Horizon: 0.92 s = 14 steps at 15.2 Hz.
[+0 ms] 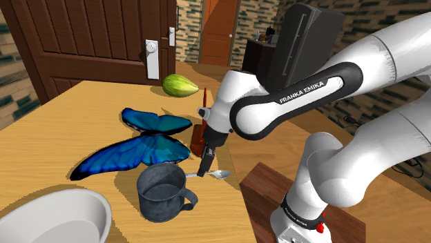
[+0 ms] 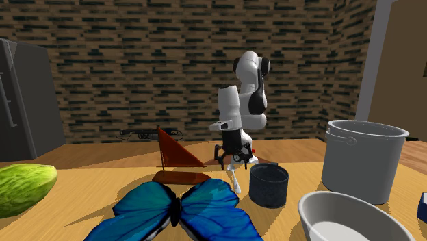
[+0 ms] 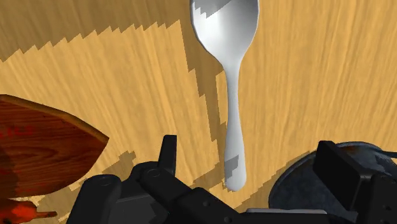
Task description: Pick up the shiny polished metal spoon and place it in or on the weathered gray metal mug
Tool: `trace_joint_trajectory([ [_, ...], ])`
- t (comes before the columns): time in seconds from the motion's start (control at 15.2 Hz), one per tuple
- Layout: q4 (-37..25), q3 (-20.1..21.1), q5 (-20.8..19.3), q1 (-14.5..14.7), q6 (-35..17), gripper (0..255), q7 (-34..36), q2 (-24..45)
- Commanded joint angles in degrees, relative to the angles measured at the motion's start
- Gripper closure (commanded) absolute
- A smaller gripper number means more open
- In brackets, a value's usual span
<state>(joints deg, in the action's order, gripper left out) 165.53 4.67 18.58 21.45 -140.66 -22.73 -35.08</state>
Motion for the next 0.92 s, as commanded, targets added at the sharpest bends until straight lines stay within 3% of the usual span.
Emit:
trace_joint_trajectory([
  [0.0, 0.7, 0.2, 0.8, 0.7, -2.6, 0, -0.3, 1.8],
  [0.26, 1.2, 0.3, 2.1, 1.7, -6.8, 0, -1.1, 5.4],
  [0.73, 1.2, 0.3, 2.1, 1.7, -6.8, 0, -1.1, 5.4],
  [0.79, 1.2, 0.3, 2.1, 1.7, -6.8, 255, -1.1, 5.4],
  [0.86, 1.2, 0.3, 2.1, 1.7, -6.8, 255, -1.1, 5.4],
])
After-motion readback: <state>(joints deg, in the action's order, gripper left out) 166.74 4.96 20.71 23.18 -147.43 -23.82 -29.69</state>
